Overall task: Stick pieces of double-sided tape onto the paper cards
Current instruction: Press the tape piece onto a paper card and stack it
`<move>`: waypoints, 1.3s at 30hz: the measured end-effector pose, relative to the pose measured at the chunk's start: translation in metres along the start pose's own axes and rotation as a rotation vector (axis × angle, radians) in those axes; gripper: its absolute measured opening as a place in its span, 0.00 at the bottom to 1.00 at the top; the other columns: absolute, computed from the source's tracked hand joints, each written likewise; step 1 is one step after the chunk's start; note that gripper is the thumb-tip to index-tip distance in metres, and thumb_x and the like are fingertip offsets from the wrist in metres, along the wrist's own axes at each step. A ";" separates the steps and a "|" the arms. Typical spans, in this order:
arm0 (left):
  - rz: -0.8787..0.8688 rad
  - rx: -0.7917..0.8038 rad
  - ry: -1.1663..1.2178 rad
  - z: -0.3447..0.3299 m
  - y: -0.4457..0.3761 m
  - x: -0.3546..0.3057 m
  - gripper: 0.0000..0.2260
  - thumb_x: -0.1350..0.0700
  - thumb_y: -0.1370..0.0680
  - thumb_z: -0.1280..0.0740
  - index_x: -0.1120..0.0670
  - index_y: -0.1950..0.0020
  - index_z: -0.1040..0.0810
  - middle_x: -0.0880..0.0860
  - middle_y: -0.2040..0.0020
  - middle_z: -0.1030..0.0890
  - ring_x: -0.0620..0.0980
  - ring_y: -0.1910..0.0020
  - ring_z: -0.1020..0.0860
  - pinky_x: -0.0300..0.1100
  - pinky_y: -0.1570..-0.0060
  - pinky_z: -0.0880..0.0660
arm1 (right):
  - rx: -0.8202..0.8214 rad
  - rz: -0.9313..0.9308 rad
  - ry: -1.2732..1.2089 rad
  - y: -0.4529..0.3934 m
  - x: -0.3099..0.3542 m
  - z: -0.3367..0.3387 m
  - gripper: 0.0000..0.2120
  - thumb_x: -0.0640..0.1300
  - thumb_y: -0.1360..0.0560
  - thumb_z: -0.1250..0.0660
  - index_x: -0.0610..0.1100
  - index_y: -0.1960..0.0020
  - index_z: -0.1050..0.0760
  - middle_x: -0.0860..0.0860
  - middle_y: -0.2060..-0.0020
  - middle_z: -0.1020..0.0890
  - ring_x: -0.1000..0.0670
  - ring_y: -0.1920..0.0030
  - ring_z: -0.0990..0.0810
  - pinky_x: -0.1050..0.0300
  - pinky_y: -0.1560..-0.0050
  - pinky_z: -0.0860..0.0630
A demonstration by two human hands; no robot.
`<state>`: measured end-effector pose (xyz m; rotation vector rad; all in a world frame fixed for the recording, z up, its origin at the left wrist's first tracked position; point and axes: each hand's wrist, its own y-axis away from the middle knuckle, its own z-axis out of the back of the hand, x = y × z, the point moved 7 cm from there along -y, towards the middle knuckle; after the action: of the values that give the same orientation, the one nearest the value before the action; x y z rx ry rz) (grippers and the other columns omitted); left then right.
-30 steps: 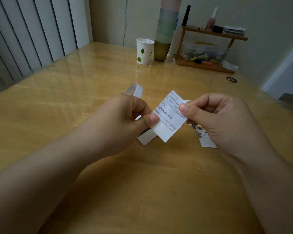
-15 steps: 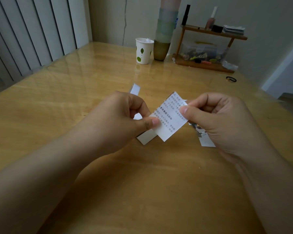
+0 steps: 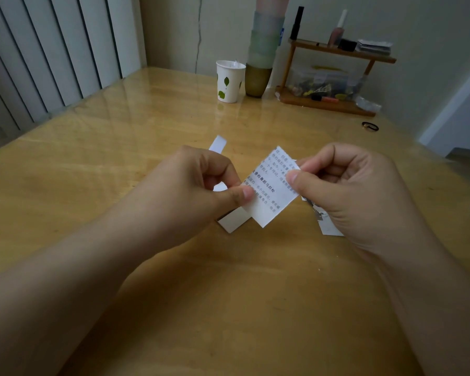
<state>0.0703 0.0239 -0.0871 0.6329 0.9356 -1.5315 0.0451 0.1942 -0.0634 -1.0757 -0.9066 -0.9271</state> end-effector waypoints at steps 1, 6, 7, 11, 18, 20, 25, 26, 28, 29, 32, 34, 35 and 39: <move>0.004 -0.002 0.003 0.000 0.000 -0.001 0.08 0.45 0.31 0.30 0.47 0.68 0.20 0.47 0.76 0.35 0.42 0.78 0.38 0.33 0.76 0.42 | 0.003 0.006 0.006 0.000 0.001 0.000 0.15 0.33 0.33 0.27 0.47 0.72 0.25 0.52 0.67 0.16 0.57 0.68 0.20 0.67 0.67 0.25; 0.026 -0.035 -0.106 0.002 0.001 -0.003 0.12 0.39 0.34 0.33 0.47 0.66 0.20 0.43 0.78 0.32 0.38 0.77 0.32 0.29 0.78 0.39 | 0.044 0.047 0.051 0.001 0.006 -0.003 0.13 0.33 0.33 0.27 0.46 0.71 0.25 0.50 0.64 0.15 0.54 0.65 0.18 0.66 0.66 0.24; 0.025 -0.041 -0.110 0.002 0.002 -0.004 0.12 0.38 0.34 0.32 0.45 0.65 0.20 0.40 0.78 0.31 0.35 0.76 0.31 0.28 0.78 0.39 | 0.056 0.048 0.051 0.002 0.006 -0.004 0.13 0.33 0.33 0.27 0.45 0.70 0.25 0.51 0.64 0.15 0.55 0.64 0.17 0.66 0.66 0.23; 0.027 -0.046 0.081 0.005 0.004 -0.011 0.11 0.42 0.35 0.32 0.47 0.61 0.17 0.56 0.70 0.23 0.40 0.80 0.35 0.27 0.80 0.40 | 0.088 0.066 0.057 0.006 0.007 -0.011 0.10 0.32 0.33 0.27 0.43 0.68 0.23 0.53 0.64 0.15 0.52 0.58 0.16 0.60 0.57 0.19; 0.008 -0.037 0.375 0.004 0.002 -0.008 0.10 0.46 0.36 0.32 0.50 0.63 0.16 0.64 0.59 0.19 0.58 0.61 0.22 0.49 0.55 0.24 | 0.045 0.065 -0.001 0.007 0.013 -0.008 0.06 0.42 0.36 0.26 0.44 0.66 0.23 0.50 0.64 0.15 0.55 0.65 0.17 0.65 0.65 0.22; 0.012 -0.042 0.392 0.004 0.002 -0.008 0.10 0.47 0.36 0.32 0.51 0.62 0.16 0.63 0.58 0.18 0.60 0.59 0.22 0.53 0.52 0.24 | 0.031 0.058 -0.021 0.006 0.013 -0.007 0.05 0.44 0.37 0.27 0.44 0.67 0.23 0.52 0.66 0.15 0.58 0.68 0.18 0.69 0.66 0.25; 0.031 -0.015 0.425 0.000 0.002 -0.008 0.10 0.49 0.35 0.31 0.54 0.63 0.17 0.64 0.60 0.19 0.51 0.65 0.24 0.41 0.62 0.27 | -0.001 0.067 -0.038 0.005 0.012 -0.006 0.07 0.42 0.35 0.26 0.44 0.68 0.23 0.50 0.65 0.15 0.55 0.65 0.17 0.68 0.66 0.26; 0.036 -0.013 0.428 0.000 0.002 -0.008 0.10 0.49 0.35 0.31 0.55 0.63 0.17 0.63 0.61 0.19 0.50 0.66 0.25 0.40 0.63 0.27 | -0.006 0.070 -0.043 0.005 0.012 -0.006 0.07 0.39 0.34 0.26 0.44 0.68 0.23 0.50 0.65 0.15 0.55 0.65 0.17 0.68 0.67 0.26; 0.045 -0.015 0.438 0.000 0.002 -0.007 0.10 0.50 0.35 0.31 0.55 0.64 0.17 0.62 0.63 0.18 0.50 0.67 0.24 0.39 0.65 0.27 | -0.013 0.077 -0.048 0.006 0.012 -0.006 0.09 0.37 0.34 0.26 0.44 0.68 0.23 0.51 0.66 0.15 0.55 0.66 0.18 0.68 0.67 0.26; 0.048 -0.016 0.445 0.000 0.002 -0.007 0.10 0.50 0.36 0.31 0.56 0.64 0.17 0.61 0.63 0.18 0.49 0.67 0.24 0.38 0.65 0.26 | -0.014 0.080 -0.049 0.006 0.012 -0.006 0.09 0.36 0.33 0.26 0.44 0.69 0.24 0.51 0.66 0.15 0.55 0.66 0.17 0.68 0.67 0.26; 0.049 -0.022 0.479 0.001 0.002 -0.006 0.08 0.51 0.35 0.31 0.55 0.65 0.17 0.60 0.64 0.17 0.49 0.67 0.23 0.36 0.66 0.26 | -0.030 0.083 -0.054 0.007 0.012 -0.006 0.09 0.36 0.34 0.26 0.44 0.67 0.25 0.49 0.65 0.15 0.51 0.64 0.17 0.66 0.66 0.24; 0.046 -0.030 0.483 0.001 0.002 -0.005 0.08 0.52 0.35 0.31 0.55 0.66 0.17 0.62 0.63 0.18 0.49 0.67 0.23 0.35 0.67 0.26 | -0.042 0.094 -0.060 0.007 0.013 -0.006 0.10 0.36 0.34 0.25 0.44 0.64 0.26 0.46 0.64 0.16 0.51 0.64 0.18 0.66 0.66 0.25; 0.045 -0.035 0.481 0.001 0.001 -0.005 0.08 0.51 0.35 0.31 0.56 0.66 0.17 0.63 0.62 0.19 0.49 0.67 0.24 0.34 0.68 0.27 | -0.048 0.103 -0.068 0.007 0.014 -0.005 0.11 0.35 0.34 0.25 0.45 0.63 0.27 0.46 0.65 0.16 0.52 0.65 0.18 0.66 0.66 0.25; 0.038 -0.035 0.476 0.001 0.001 -0.005 0.08 0.50 0.36 0.31 0.54 0.65 0.17 0.61 0.65 0.20 0.48 0.67 0.26 0.33 0.68 0.29 | -0.055 0.116 -0.062 0.007 0.017 -0.003 0.13 0.36 0.34 0.25 0.47 0.59 0.28 0.51 0.69 0.17 0.56 0.67 0.19 0.66 0.65 0.24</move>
<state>0.0721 0.0259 -0.0828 1.0101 1.2945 -1.3501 0.0580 0.1897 -0.0507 -1.1971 -0.8640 -0.8311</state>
